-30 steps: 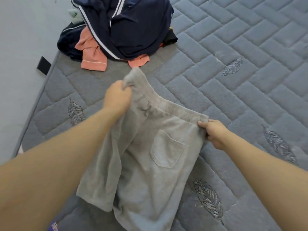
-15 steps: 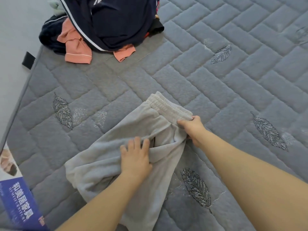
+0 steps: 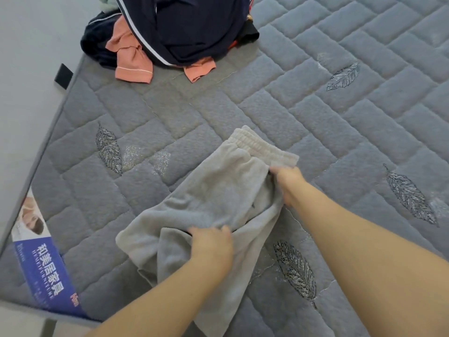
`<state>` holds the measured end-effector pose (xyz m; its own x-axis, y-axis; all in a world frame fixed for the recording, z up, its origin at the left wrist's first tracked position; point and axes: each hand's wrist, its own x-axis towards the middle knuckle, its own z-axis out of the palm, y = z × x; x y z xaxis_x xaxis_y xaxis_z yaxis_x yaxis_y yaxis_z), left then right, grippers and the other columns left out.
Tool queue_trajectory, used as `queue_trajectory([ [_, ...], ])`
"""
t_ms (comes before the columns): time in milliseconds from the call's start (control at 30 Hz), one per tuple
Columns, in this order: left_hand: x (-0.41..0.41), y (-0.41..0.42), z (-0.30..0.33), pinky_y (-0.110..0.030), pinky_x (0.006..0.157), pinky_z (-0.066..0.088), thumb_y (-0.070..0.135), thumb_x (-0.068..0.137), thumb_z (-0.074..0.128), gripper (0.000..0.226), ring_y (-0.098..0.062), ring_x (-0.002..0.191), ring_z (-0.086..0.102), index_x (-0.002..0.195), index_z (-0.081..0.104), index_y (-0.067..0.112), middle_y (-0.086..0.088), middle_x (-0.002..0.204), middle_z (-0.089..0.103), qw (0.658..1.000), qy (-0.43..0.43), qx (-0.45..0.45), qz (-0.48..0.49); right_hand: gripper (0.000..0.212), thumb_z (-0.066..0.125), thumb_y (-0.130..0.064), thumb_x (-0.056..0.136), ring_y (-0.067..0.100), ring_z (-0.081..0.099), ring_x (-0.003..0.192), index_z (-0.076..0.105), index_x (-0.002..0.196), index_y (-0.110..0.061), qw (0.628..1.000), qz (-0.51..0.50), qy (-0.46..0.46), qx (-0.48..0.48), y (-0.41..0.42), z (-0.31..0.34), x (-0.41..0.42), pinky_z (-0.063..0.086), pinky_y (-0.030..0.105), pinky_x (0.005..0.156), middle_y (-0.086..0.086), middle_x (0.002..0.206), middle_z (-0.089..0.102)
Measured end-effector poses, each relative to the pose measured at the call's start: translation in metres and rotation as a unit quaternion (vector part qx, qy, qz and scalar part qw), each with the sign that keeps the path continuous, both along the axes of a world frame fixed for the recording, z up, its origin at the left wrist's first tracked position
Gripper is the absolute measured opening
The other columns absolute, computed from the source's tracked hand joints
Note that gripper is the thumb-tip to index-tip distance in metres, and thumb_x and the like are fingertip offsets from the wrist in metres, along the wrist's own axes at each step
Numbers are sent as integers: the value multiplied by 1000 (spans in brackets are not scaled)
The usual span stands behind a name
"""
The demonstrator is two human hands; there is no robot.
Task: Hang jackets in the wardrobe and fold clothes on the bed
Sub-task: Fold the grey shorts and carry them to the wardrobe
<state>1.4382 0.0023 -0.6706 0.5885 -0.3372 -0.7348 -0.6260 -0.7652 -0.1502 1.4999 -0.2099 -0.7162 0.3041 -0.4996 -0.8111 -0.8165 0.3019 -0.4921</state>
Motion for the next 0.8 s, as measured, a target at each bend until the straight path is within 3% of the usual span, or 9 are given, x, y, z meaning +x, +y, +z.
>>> queue_trajectory([
  [67,0,17,-2,-66,111,14,32,96,45,39,-36,124,47,131,52,17,-12,131,55,988,-17,130,-84,49,74,-36,81,28,55,102,54,117,-10,1000,24,0,-14,7,-3,-10,47,39,85,7,120,58],
  [133,-1,25,0,-65,114,2,32,99,42,39,-38,131,38,132,55,17,-15,135,50,975,-1,170,-145,50,71,-35,86,30,56,99,55,123,-5,1000,20,-5,-23,4,2,-13,47,39,82,10,116,58],
  [233,-7,19,6,-49,105,38,21,98,45,30,-33,115,56,119,61,9,-12,122,62,977,174,115,-48,45,65,-34,92,29,59,98,58,126,-6,997,-16,-63,-33,-15,17,1,49,40,82,13,119,62],
  [333,-21,-1,12,-42,80,56,21,94,47,25,-31,71,65,88,58,-1,-22,99,70,912,378,50,147,43,65,-39,92,25,61,93,61,124,-11,991,-65,-114,0,-28,28,15,49,39,81,9,115,65],
  [400,-23,-13,12,-39,77,50,30,93,49,28,-30,85,61,102,57,5,-18,114,65,945,313,-8,91,48,65,-41,91,27,61,101,57,129,-14,992,-72,-100,26,-24,28,13,49,41,85,8,122,64],
  [500,-12,-17,8,-49,91,42,47,89,51,55,-34,119,44,132,41,14,-11,131,44,990,116,-76,10,59,64,-39,91,31,56,117,46,142,-14,997,-46,-53,45,-6,16,-1,47,42,88,9,135,56],
  [600,9,-4,1,-48,96,41,46,89,48,56,-34,124,42,134,38,14,-11,135,43,985,117,-80,94,63,64,-43,90,31,55,118,44,142,-13,998,-38,-31,43,-4,15,-2,48,43,93,11,136,55],
  [700,35,10,-5,-40,88,42,34,90,44,38,-31,113,50,119,51,11,-12,123,53,979,-42,-161,117,67,57,-58,87,28,55,119,48,139,-17,996,-21,-13,87,-19,25,6,45,43,102,7,137,55],
  [800,70,18,-13,-42,87,41,35,89,48,36,-33,109,49,113,51,8,-14,118,52,939,-173,-226,194,65,52,-59,91,27,55,121,50,138,-15,994,-17,-27,104,-30,26,15,43,46,107,8,136,56],
])
